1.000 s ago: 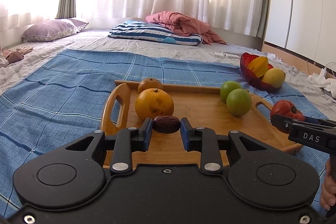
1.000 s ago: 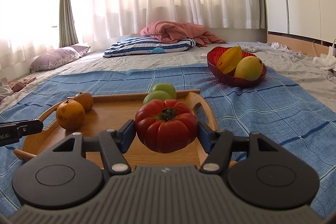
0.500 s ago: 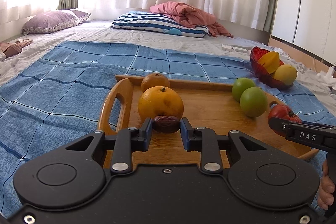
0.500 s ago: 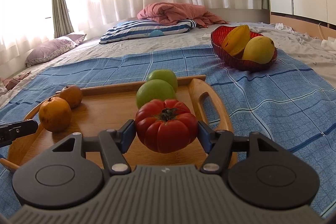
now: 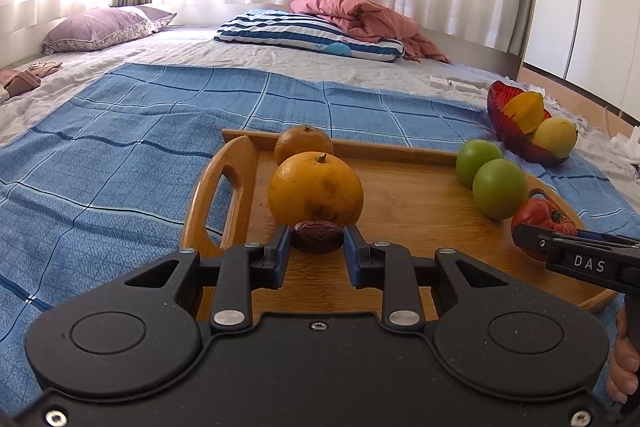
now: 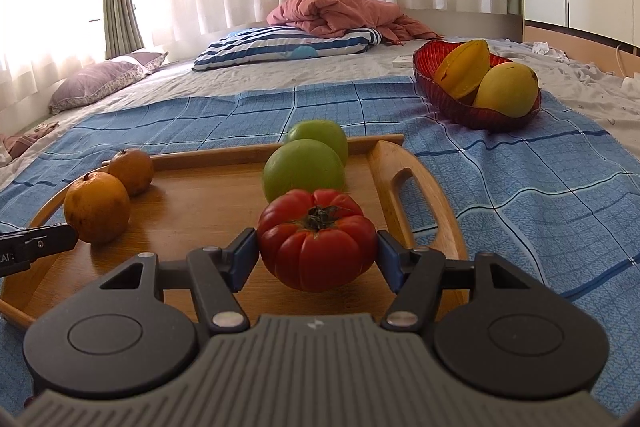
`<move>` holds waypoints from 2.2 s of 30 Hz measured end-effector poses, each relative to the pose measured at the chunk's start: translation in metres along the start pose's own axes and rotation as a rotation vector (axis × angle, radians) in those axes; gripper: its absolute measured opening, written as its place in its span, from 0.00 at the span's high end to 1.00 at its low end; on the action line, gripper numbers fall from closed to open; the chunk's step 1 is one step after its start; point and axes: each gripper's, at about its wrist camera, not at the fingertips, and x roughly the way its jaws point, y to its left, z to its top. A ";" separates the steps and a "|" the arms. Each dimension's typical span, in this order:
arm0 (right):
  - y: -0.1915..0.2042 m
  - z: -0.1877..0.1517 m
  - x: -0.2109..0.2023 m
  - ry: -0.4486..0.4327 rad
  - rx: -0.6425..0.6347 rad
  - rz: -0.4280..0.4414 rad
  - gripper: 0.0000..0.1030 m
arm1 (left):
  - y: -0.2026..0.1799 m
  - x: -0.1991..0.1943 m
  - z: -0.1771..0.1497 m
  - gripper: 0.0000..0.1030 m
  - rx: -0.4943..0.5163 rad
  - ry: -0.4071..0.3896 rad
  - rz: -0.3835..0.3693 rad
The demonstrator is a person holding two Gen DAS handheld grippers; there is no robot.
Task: Organize fruits
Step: 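Lower the tomato onto the tray and open the right tool while the left tool releases the date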
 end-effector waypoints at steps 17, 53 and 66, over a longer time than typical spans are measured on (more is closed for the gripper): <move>0.001 -0.002 0.006 0.027 -0.003 0.005 0.36 | 0.001 0.009 -0.005 0.74 0.011 0.025 0.017; 0.006 -0.002 0.004 0.040 -0.039 -0.003 0.23 | -0.001 0.019 -0.007 0.66 0.034 0.066 0.034; 0.009 -0.002 -0.011 0.013 -0.078 0.006 0.13 | 0.000 0.000 -0.009 0.40 0.036 0.052 0.031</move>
